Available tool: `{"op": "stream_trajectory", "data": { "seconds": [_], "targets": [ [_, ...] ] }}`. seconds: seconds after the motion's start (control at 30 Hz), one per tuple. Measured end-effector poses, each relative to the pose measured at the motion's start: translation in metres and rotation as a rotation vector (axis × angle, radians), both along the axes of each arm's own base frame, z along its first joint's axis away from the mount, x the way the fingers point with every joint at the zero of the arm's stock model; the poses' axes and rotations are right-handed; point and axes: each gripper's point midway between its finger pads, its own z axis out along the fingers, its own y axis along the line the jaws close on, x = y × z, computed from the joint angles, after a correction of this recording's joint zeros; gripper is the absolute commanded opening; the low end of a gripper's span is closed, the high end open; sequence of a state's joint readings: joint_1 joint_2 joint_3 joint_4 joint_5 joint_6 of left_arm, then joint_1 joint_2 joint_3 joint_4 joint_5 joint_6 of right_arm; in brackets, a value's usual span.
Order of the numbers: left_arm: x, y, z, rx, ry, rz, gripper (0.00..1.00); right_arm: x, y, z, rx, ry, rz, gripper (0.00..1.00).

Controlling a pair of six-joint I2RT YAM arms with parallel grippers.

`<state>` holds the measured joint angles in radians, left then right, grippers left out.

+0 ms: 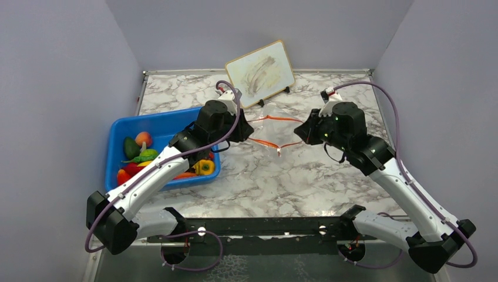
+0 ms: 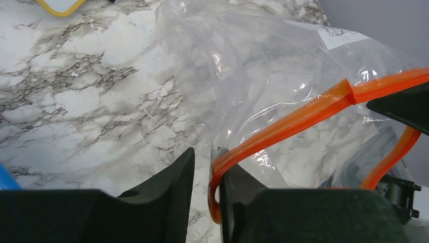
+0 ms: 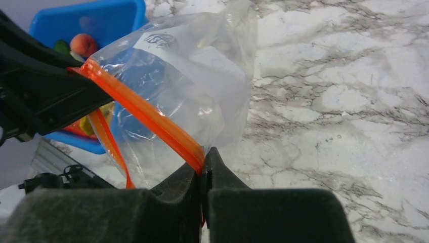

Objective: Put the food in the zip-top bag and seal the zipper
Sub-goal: Open the zipper of the food storage bag, then pick up the fake fruit from the bin.

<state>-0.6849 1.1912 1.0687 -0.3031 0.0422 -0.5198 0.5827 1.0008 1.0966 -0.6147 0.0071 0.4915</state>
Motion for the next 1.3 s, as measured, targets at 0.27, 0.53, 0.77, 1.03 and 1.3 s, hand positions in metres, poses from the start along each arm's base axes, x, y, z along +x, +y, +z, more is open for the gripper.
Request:
{"op": "stream_trajectory", "data": {
  "seconds": [0.27, 0.53, 0.77, 1.03, 1.3],
  "targets": [
    [-0.010, -0.016, 0.009, -0.077, -0.011, -0.121, 0.75, 0.004, -0.001, 0.016, -0.006, -0.014, -0.004, 0.01],
    [-0.019, -0.008, 0.041, -0.132, -0.102, -0.123, 0.93, 0.015, -0.026, 0.004, -0.162, 0.012, -0.095, 0.01],
    [-0.007, 0.023, 0.030, -0.076, -0.101, 0.065, 0.93, 0.017, -0.039, -0.013, -0.259, 0.052, -0.134, 0.01],
    [-0.001, 0.101, -0.025, 0.144, 0.016, 0.462, 0.83, 0.016, -0.037, -0.013, -0.258, 0.051, -0.116, 0.01],
    [-0.023, 0.153, -0.033, 0.208, 0.065, 0.674, 0.83, 0.016, -0.036, -0.016, -0.262, 0.052, -0.101, 0.01]
  ]
}}
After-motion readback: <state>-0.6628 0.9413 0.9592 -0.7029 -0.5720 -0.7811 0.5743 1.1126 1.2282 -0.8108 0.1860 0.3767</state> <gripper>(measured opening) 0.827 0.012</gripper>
